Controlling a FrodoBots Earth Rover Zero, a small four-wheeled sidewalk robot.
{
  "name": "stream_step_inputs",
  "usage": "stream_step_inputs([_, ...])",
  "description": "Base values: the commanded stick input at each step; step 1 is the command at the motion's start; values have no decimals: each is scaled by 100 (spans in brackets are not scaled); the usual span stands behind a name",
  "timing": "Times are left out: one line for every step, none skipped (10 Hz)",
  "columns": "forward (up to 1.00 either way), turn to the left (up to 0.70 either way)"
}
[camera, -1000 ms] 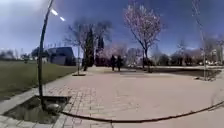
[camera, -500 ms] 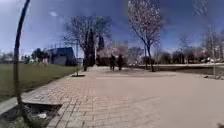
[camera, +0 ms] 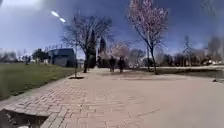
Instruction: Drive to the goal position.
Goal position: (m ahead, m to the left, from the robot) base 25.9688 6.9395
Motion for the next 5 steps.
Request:
stream_step_inputs([91,0])
stream_step_inputs([91,0])
stream_step_inputs([91,5])
stream_step_inputs([91,23])
stream_step_inputs([91,29])
